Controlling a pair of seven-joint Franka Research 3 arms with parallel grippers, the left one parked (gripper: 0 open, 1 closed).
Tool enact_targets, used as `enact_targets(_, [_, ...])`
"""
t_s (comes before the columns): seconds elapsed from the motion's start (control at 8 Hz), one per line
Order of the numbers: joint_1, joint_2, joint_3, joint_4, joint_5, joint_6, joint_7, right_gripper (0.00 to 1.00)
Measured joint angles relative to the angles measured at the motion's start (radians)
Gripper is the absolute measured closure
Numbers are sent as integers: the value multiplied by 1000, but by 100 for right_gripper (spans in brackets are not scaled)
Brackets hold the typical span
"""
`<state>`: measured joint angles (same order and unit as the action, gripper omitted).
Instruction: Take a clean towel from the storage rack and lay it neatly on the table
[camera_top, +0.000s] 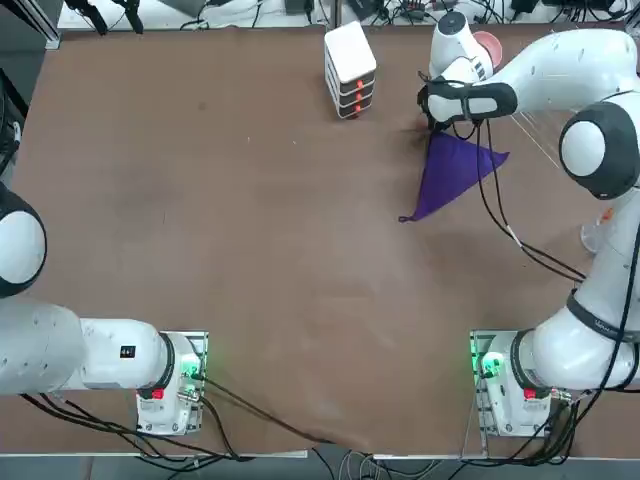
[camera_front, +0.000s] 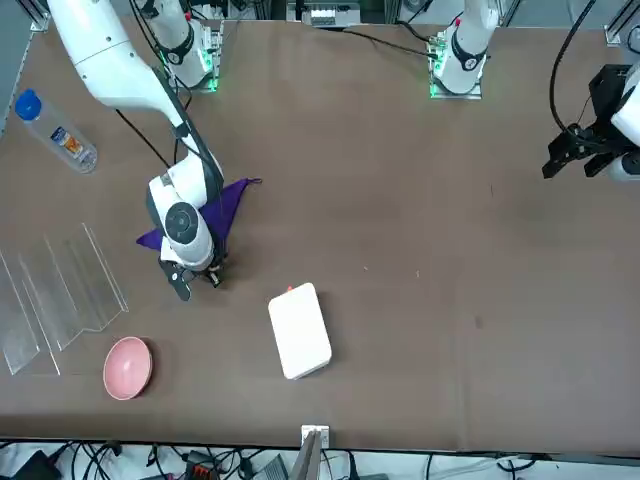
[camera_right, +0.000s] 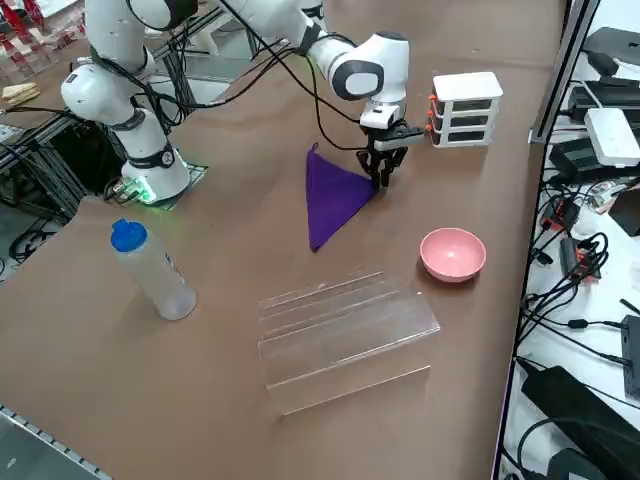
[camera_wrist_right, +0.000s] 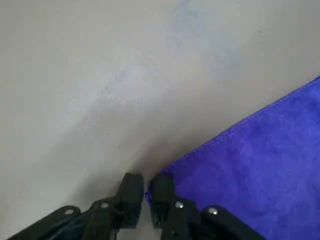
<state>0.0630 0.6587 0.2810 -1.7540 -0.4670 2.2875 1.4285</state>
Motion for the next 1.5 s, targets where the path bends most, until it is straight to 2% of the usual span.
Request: enact_targets(1.5, [0, -1, 1, 22, 0, -64, -8, 96])
